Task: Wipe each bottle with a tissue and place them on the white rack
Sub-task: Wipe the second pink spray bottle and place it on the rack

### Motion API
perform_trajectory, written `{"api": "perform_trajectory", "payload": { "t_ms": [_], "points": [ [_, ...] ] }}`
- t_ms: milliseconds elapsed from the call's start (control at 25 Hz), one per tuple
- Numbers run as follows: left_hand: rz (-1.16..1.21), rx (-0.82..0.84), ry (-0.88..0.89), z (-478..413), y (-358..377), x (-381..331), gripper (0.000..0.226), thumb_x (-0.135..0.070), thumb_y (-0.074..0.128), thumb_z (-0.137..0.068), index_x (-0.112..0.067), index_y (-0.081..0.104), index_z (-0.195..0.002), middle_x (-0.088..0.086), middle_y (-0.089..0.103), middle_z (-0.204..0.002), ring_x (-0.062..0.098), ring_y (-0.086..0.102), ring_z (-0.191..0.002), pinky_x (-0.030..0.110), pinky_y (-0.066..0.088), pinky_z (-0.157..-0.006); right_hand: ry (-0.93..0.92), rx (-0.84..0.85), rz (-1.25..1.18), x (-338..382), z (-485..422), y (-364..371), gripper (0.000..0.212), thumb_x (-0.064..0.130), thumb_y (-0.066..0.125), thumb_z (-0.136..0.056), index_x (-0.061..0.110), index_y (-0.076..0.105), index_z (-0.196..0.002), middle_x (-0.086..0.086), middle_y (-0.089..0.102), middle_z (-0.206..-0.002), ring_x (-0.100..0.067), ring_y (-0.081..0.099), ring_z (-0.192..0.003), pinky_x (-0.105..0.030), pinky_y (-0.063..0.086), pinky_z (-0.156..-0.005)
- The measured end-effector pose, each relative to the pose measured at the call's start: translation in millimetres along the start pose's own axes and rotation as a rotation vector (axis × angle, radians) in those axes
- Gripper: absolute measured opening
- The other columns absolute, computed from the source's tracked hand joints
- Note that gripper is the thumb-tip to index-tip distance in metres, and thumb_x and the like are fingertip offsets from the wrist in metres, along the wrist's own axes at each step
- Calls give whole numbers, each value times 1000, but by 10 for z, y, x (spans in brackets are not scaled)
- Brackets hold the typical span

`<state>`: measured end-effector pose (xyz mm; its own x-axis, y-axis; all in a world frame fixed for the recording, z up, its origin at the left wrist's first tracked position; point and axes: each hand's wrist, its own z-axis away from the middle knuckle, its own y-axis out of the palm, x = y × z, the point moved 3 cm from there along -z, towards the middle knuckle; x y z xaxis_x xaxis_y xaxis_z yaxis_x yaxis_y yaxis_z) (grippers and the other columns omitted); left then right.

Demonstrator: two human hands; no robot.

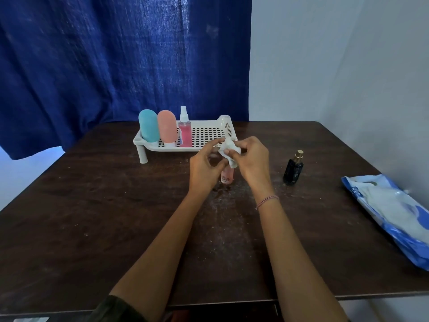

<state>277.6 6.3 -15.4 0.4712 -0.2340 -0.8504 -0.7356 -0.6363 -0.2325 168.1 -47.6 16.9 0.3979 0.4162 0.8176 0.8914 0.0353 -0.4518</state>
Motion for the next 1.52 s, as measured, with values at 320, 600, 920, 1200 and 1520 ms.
{"api": "perform_trajectory", "payload": {
  "t_ms": [320, 600, 920, 1200, 1520],
  "points": [
    [-150, -9, 126, 7, 17, -43, 57, -11, 74, -78, -25, 54, -129, 1, 64, -113, 7, 60, -97, 20, 50, -87, -50, -57, 67, -50, 18, -58, 26, 25, 75, -76, 4, 66, -90, 1, 58, -90, -5, 52, -76, -3, 38, -54],
    [-153, 67, 189, -34, -13, 0, 47, -25, 61, -85, -32, 53, -131, 0, 53, -97, 10, 53, -88, 17, 46, -79, 95, -10, -198, -260, -23, 32, 21, 15, 67, -83, 10, 69, -103, -1, 60, -104, -13, 60, -93, -36, 54, -84],
    [192, 60, -5, -73, -88, -6, 32, -5, 50, -95, -16, 59, -124, -2, 59, -127, -13, 57, -101, 8, 47, -82, -182, -49, -95, -110, 66, 38, 19, 8, 71, -78, 9, 69, -97, -3, 64, -104, -4, 57, -90, -4, 46, -74],
    [103, -49, -57, -138, -156, 90, 26, -19, 71, -83, -25, 68, -108, -8, 70, -105, 11, 65, -97, 33, 55, -86, -413, 48, 92, -79, 169, 96, 17, 7, 68, -81, 3, 68, -98, -5, 57, -108, -13, 55, -106, -22, 51, -90],
    [156, -42, -113, -125, -166, 25, 23, -13, 70, -83, -13, 67, -106, -3, 69, -98, 8, 66, -95, 27, 54, -88, -428, -42, 52, -82, 202, 130, 14, 2, 68, -80, 2, 69, -94, -6, 60, -107, -3, 52, -100, -15, 50, -86]
  ]
}}
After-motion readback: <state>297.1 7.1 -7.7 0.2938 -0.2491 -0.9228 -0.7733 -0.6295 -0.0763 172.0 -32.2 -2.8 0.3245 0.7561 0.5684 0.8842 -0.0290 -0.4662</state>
